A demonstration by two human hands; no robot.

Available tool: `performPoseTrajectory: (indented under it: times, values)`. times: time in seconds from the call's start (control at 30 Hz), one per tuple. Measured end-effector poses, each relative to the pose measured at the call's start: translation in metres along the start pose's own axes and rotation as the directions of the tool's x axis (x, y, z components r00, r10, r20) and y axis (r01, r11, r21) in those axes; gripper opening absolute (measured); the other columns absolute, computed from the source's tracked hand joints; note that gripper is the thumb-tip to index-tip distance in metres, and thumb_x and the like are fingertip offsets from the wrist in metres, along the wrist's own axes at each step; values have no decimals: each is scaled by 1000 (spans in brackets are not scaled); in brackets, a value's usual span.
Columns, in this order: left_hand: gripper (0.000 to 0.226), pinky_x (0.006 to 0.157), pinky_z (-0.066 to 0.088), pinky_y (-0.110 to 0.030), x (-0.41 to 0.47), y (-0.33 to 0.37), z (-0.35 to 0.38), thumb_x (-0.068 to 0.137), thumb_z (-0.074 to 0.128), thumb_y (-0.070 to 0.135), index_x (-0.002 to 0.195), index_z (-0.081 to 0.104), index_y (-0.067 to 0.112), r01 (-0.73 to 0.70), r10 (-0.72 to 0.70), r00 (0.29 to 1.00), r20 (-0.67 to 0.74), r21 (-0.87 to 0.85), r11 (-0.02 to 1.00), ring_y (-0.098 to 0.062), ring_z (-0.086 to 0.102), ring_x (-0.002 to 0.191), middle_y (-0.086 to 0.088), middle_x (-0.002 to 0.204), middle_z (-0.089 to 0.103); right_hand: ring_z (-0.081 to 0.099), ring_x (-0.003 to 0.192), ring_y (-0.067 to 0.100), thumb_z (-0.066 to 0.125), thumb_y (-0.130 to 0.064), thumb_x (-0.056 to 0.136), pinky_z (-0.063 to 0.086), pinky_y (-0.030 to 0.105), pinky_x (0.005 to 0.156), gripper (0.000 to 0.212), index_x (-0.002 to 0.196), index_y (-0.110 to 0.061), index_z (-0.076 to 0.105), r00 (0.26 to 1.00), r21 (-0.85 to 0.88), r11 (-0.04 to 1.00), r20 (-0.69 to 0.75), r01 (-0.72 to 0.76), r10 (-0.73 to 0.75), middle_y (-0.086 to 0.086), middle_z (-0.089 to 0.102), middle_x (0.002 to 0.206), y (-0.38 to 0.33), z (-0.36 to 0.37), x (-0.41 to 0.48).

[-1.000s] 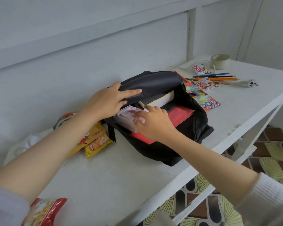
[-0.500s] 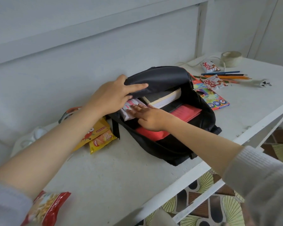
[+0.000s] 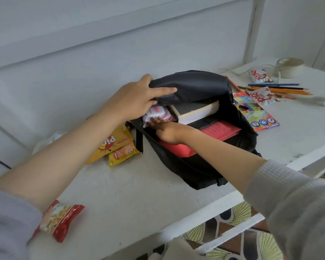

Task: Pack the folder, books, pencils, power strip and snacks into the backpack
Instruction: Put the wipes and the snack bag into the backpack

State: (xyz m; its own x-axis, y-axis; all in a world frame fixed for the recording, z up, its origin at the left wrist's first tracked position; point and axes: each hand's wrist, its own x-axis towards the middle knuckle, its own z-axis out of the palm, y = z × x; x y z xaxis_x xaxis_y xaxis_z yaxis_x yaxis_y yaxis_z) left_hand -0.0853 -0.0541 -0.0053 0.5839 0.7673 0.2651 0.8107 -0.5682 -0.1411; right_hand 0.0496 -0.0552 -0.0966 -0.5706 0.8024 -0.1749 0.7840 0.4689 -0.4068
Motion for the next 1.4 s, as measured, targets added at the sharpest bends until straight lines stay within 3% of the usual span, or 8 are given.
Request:
performPoseTrajectory:
  times: [0.47, 0.63, 0.77, 0.9, 1.03, 1.2, 1.3, 1.4]
  values:
    - [53, 60, 34, -31, -4, 13, 3, 93, 52, 20, 134, 38, 50, 102, -97, 994, -42, 109, 989, -21, 46, 72, -9, 105, 45, 15, 144, 28, 24, -25, 100, 16, 37, 115, 51, 149, -11, 20, 999, 42, 999, 43, -12, 10, 13, 15, 157, 3, -16, 0]
    - [52, 83, 45, -32, -20, 21, 25, 90, 56, 20, 131, 43, 49, 167, -168, 985, -34, -29, 986, -23, 49, 115, -4, 138, 41, 58, 102, 26, 39, -26, 94, 47, 38, 92, 33, 112, -9, 61, 972, -63, 993, 221, 102, -86, 10, 63, 116, -18, -30, -53]
    - [40, 99, 39, -41, -58, 21, 44, 94, 46, 29, 134, 48, 30, 213, -219, 956, -193, -51, 976, -29, 43, 125, -12, 141, 42, 55, 73, 20, 43, -19, 93, 44, 28, 65, 23, 73, -13, 52, 933, -195, 960, 337, 202, -128, 4, 59, 82, -52, -50, -78]
    - [45, 91, 46, -42, -124, 18, 70, 97, 31, 45, 133, 46, 22, 458, -501, 826, -257, -211, 864, -32, 52, 113, -14, 127, 52, 64, 63, 22, 40, -16, 93, 49, 26, 59, 25, 73, -9, 54, 925, -168, 947, 318, 273, -210, 4, 63, 72, -86, -70, -64]
    - [54, 87, 47, -45, -184, 24, 94, 89, 32, 42, 126, 57, 12, 799, -811, 570, -131, -141, 584, -36, 57, 105, -19, 116, 60, 58, 57, 18, 44, -17, 88, 43, 25, 54, 21, 85, -6, 61, 937, -82, 938, 128, 338, -326, 3, 60, 70, -111, -68, -7]
    - [60, 95, 40, -54, -229, 44, 115, 86, 25, 46, 125, 59, 15, 905, -906, 423, -2, 41, 423, -42, 54, 112, -23, 122, 58, 48, 62, 14, 46, -16, 85, 35, 24, 52, 16, 88, -8, 59, 970, -64, 968, 4, 243, -243, 1, 50, 70, -125, -20, 80]
    - [62, 104, 32, -51, -230, 47, 117, 87, 19, 49, 133, 51, 22, 923, -923, 383, 24, 39, 384, -37, 47, 123, -17, 135, 51, 54, 111, 25, 49, -36, 89, 44, 33, 85, 52, 136, -12, 43, 943, -262, 906, 88, 333, -321, 7, 57, 125, -122, 10, 98]
    - [64, 106, 29, -49, -229, 46, 116, 86, 16, 50, 135, 48, 24, 924, -924, 381, 22, 36, 382, -35, 44, 127, -15, 139, 47, 42, 128, 31, 49, -59, 84, 24, 50, 108, 70, 142, -22, 34, 942, -493, 804, 125, 332, -312, 7, 46, 140, -116, 36, 109]
